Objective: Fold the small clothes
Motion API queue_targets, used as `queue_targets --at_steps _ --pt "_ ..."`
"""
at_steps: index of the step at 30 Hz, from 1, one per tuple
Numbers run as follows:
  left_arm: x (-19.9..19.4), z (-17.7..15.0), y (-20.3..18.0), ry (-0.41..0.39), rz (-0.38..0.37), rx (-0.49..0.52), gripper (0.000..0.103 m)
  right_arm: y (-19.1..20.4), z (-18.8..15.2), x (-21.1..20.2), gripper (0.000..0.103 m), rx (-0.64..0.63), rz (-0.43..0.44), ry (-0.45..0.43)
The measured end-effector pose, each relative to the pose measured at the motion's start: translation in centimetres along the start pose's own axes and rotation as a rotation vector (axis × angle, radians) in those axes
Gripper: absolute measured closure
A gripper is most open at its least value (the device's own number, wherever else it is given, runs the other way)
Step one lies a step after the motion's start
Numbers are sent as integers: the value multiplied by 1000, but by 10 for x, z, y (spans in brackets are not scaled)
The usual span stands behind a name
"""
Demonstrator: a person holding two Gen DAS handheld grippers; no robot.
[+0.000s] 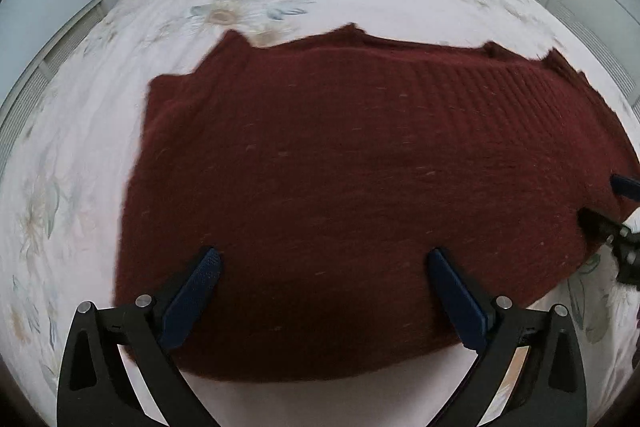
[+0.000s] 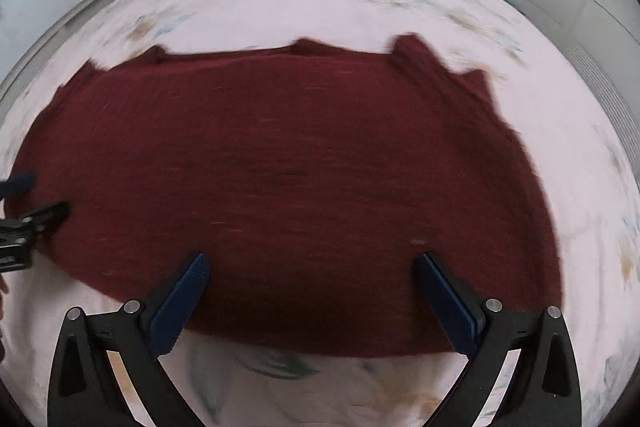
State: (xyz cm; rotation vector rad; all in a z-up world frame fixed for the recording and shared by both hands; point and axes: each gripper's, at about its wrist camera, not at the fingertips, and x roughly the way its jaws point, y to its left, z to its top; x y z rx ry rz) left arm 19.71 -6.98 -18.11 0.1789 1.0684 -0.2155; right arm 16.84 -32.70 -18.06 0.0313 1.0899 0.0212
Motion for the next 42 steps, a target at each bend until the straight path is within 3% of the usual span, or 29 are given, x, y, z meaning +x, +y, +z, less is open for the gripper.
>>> queue_targets --at_steps 6,13,19,21,25,28,35,37,40,42 --pt "-3 -7 29 -7 11 -38 1 -43 -5 -2 0 66 -9 -7" --pt "-13 2 30 66 -36 -71 1 -34 -7 -21 0 51 13 -25" --pt "-39 20 78 52 -118 -232 1 -26 -15 -56 0 19 48 -52" --pt "-31 20 100 91 -130 -305 1 -25 -18 -64 0 31 57 -56" --pt "0 13 126 190 -234 -424 2 -27 -23 -74 0 37 70 -61" --pt "19 7 125 240 -239 -420 2 -32 -27 -76 0 48 66 -46" --pt "25 2 108 224 -250 -370 2 -58 -38 -72 0 108 33 -18" --pt "25 3 99 227 -261 -346 6 -63 -40 -71 0 121 17 -10" --pt "21 5 87 229 -282 -324 30 -71 -44 -71 0 144 9 -4" --pt "18 10 79 236 -310 -314 57 -76 -46 -72 0 154 7 -3"
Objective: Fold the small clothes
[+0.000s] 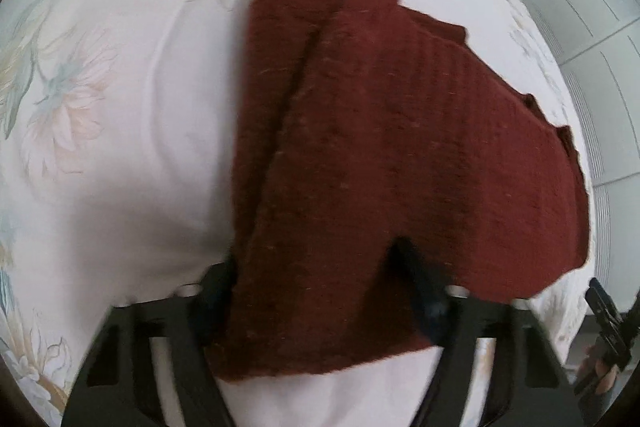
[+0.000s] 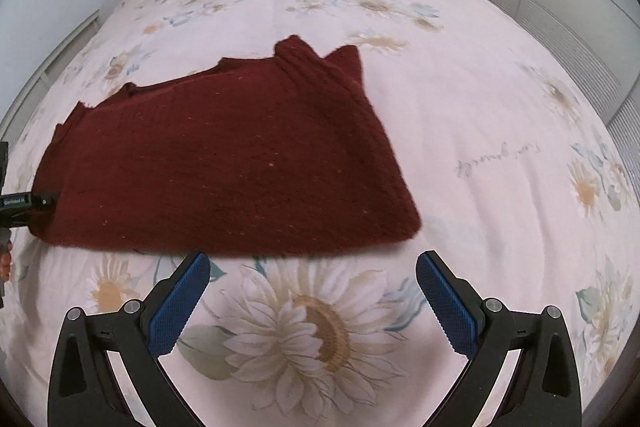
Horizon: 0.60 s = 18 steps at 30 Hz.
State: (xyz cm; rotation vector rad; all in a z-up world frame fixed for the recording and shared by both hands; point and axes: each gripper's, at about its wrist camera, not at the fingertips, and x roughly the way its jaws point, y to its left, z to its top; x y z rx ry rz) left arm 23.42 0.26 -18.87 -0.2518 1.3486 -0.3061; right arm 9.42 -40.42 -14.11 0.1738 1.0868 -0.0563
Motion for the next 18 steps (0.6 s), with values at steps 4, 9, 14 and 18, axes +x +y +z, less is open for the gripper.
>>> queue_targets --at_steps 4,9,14,18 --pt "-8 4 -15 -7 -9 8 74 -9 -3 -4 0 13 -3 -3" --pt "-33 1 -45 -52 -19 16 76 -23 -6 -12 0 32 0 -17" --pt "-66 16 -98 -95 -50 94 77 -44 -6 -19 0 65 3 -34" --pt "-82 30 -156 -116 -74 165 78 -64 -2 -26 0 96 11 -59"
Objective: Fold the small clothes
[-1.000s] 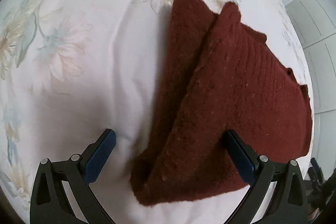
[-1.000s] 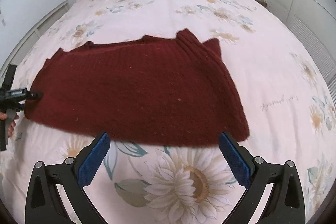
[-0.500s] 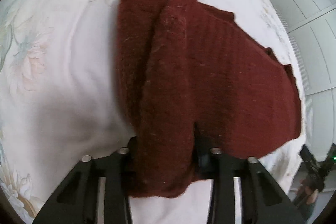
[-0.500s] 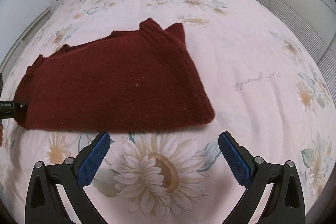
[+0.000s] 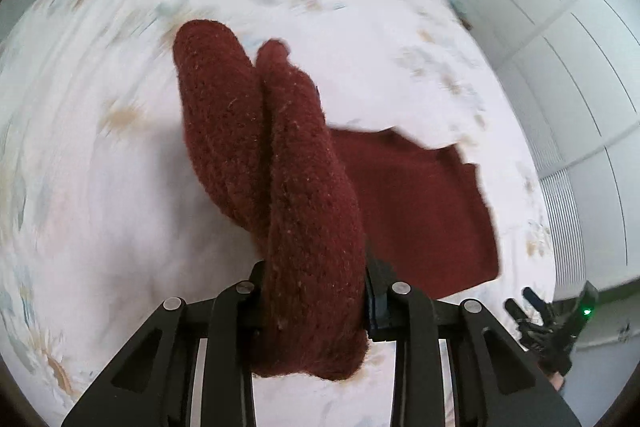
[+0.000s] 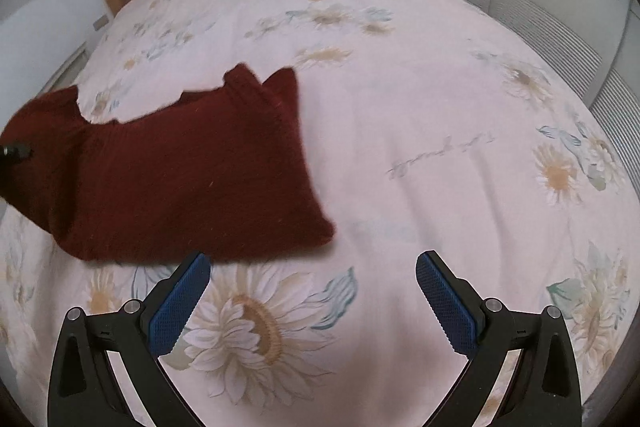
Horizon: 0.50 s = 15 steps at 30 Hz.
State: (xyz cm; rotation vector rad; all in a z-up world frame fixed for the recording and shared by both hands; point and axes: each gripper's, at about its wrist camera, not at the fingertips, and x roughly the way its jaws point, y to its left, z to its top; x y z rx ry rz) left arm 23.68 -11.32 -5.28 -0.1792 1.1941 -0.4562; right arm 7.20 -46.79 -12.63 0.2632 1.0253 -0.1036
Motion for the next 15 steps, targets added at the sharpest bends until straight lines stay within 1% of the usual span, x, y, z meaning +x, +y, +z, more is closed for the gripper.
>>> queue_targets --at_steps 2,3,5,8,10,12,14,15 --pt "3 12 -37 -1 -10 57 78 -11 5 -6 0 17 -5 -15" --pt "5 13 -45 -1 -15 72 78 -15 6 -9 0 23 -7 -21" --pt "13 20 -78 0 -24 115 78 -25 9 -15 0 37 -15 -37" --pt "46 23 -125 29 -28 189 78 -37 11 -24 0 54 -23 -54" --pt "75 18 -152 65 -22 234 78 -47 10 -27 0 68 -32 -55" --pt "99 8 -170 98 -15 265 78 -55 6 -28 0 82 -46 -46" --pt "124 -6 -185 131 15 298 78 -62 1 -25 0 93 -57 -22" --pt "131 -12 -187 138 30 310 78 -65 -2 -23 0 96 -70 -3"
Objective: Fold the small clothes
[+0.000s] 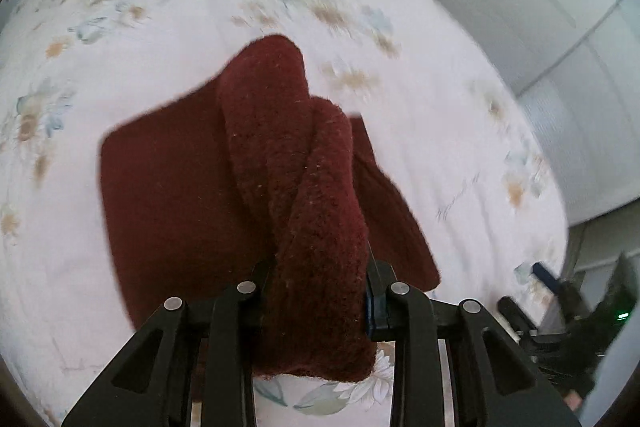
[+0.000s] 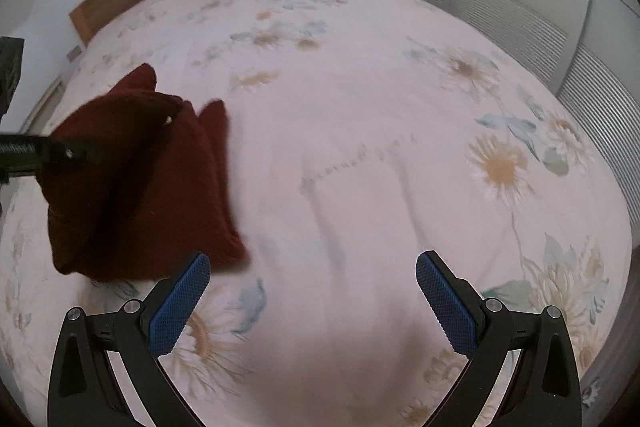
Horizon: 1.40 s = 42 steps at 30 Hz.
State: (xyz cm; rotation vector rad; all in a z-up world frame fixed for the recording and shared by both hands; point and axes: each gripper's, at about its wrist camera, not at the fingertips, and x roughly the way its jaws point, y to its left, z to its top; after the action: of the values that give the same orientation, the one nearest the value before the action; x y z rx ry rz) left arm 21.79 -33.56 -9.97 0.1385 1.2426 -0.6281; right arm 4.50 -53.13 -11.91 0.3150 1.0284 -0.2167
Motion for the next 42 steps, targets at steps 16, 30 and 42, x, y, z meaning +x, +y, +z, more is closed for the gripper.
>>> queue_targets --at_steps 16,30,42 --pt "32 -12 -11 68 103 -55 46 -18 -17 7 0 41 -24 68" --pt "-60 -1 19 -62 68 -71 1 18 14 -18 0 -22 55 29" --pt "-75 -81 99 -93 262 -138 1 144 97 -17 2 -288 176 37"
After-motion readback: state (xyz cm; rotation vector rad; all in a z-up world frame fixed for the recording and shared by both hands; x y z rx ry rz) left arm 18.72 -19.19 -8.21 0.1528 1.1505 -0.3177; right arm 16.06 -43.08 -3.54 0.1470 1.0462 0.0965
